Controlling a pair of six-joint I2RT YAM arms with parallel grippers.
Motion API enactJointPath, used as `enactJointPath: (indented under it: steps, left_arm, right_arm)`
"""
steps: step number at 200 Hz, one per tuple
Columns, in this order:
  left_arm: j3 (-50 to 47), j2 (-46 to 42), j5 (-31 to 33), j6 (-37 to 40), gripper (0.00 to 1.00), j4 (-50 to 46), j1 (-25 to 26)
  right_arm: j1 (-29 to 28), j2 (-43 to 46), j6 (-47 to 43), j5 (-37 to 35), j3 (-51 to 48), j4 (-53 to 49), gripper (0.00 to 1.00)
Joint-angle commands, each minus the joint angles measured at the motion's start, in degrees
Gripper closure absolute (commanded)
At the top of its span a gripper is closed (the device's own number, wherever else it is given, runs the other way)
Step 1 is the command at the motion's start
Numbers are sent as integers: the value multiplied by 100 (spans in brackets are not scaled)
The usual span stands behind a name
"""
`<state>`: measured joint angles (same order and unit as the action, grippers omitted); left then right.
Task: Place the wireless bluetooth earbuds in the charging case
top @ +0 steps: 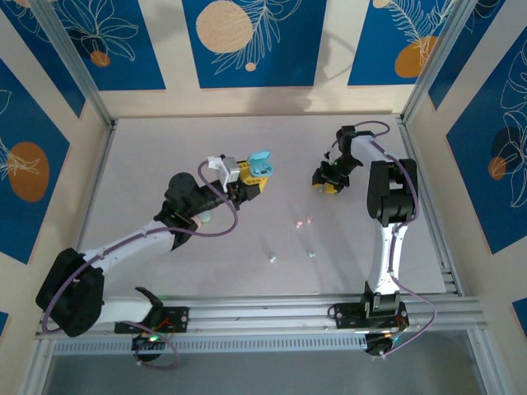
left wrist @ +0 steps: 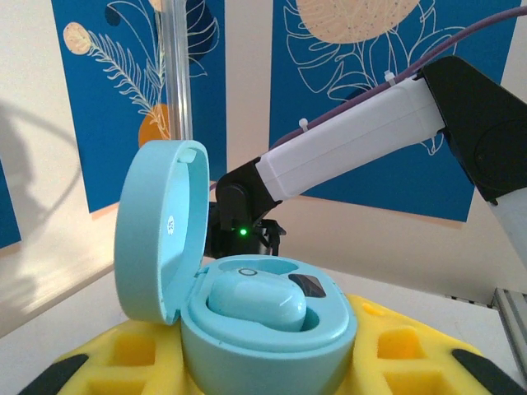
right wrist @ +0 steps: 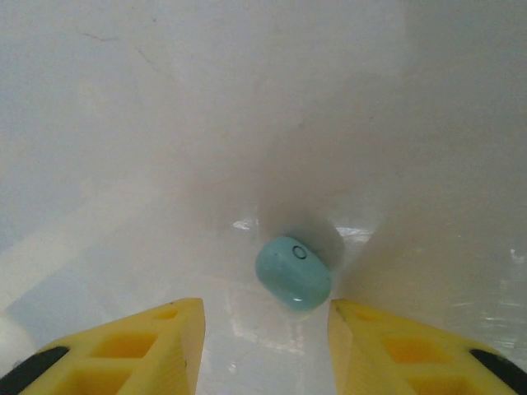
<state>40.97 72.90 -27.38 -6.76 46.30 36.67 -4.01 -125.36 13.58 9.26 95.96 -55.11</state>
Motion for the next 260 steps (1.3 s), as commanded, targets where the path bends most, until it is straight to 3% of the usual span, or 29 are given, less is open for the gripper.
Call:
enactJointPath:
  steps: [1, 155, 172, 260]
  left_arm:
    - [-10, -83, -88, -61, 77, 287, 30]
    - [43, 2, -110, -89, 77, 279, 31]
    - [59, 5, -119, -83, 77, 281, 31]
    - [113, 21, -177, -100, 77, 213, 33]
  right_arm:
    - [52, 186, 76, -276, 119, -2, 55]
    - [53, -481, -197, 253, 591, -26, 59]
    - [39, -472, -265, 421, 590, -65, 63]
    - [-53, -399, -339, 351, 514, -195, 65]
